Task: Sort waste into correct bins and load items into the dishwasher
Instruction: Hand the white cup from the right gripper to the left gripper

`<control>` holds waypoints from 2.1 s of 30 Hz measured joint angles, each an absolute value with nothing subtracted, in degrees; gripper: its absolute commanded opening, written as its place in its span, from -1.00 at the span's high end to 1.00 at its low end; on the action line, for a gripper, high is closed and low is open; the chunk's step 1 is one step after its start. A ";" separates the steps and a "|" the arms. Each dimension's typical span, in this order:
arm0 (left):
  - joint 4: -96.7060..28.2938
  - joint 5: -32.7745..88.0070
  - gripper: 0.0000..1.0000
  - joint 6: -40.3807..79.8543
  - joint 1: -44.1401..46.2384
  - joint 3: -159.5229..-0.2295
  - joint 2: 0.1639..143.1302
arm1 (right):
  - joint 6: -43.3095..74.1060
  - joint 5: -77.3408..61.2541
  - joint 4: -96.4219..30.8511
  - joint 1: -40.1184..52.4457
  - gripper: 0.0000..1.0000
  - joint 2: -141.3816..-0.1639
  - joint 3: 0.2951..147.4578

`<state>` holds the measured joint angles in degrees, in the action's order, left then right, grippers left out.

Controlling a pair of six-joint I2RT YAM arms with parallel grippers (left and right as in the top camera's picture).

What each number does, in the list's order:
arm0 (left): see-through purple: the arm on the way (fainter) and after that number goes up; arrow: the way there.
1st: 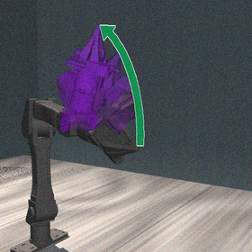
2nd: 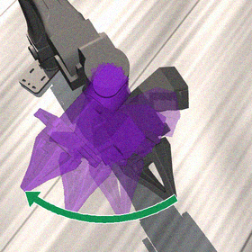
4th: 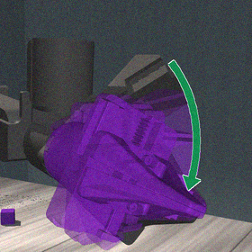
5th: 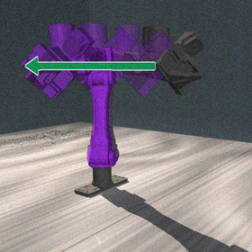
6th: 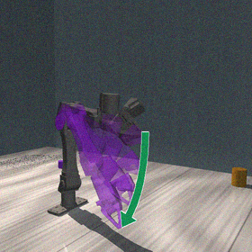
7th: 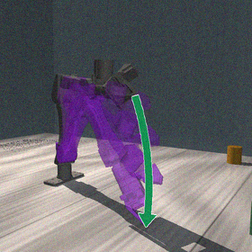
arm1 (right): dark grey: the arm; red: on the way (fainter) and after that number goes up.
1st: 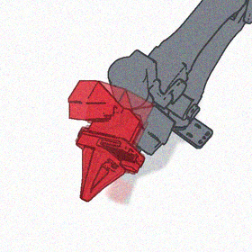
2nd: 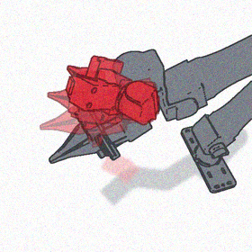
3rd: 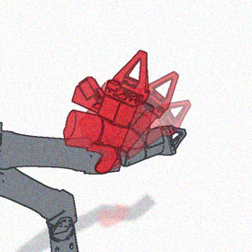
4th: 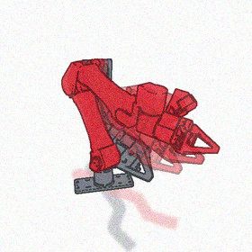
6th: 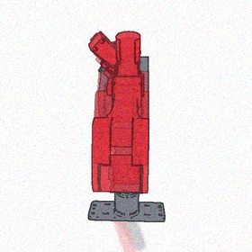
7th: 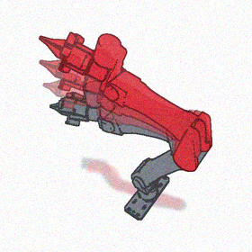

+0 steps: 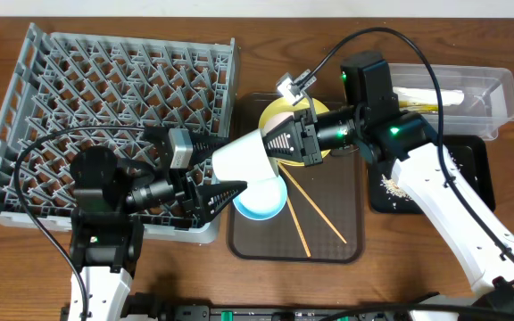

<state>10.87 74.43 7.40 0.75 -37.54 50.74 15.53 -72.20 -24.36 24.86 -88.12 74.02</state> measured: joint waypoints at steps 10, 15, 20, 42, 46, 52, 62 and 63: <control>13.96 76.58 -0.90 10.70 0.75 -37.54 50.74 | 15.53 -73.78 -24.34 25.56 0.98 -88.12 74.02; 13.96 76.82 -0.90 10.94 0.89 -37.54 50.74 | 15.53 -74.15 -24.34 25.56 0.98 -88.12 74.02; 13.96 77.30 -0.90 10.98 0.97 -37.54 50.74 | 15.53 -74.67 -24.34 25.56 0.98 -88.12 74.02; 13.96 77.89 -0.92 10.98 0.97 -37.54 50.74 | 15.53 -75.09 -24.34 25.56 0.98 -88.12 74.02; 13.96 77.87 -0.92 11.20 0.97 -37.54 50.74 | 15.53 -75.09 -24.36 25.56 0.98 -88.12 74.02; 14.00 77.89 -0.92 12.75 0.97 -37.54 50.74 | 15.53 -75.11 -24.36 25.56 0.98 -88.12 74.02; 14.00 77.93 -0.83 14.83 0.97 -37.54 50.74 | 15.55 -75.13 -24.36 25.56 0.98 -88.12 74.02; 14.00 78.06 -0.82 14.94 0.97 -37.54 50.74 | 15.55 -75.11 -24.34 25.56 0.98 -88.12 74.02</control>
<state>14.00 78.06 14.94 0.97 -37.54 50.74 15.55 -75.11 -24.34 25.56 -88.12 74.02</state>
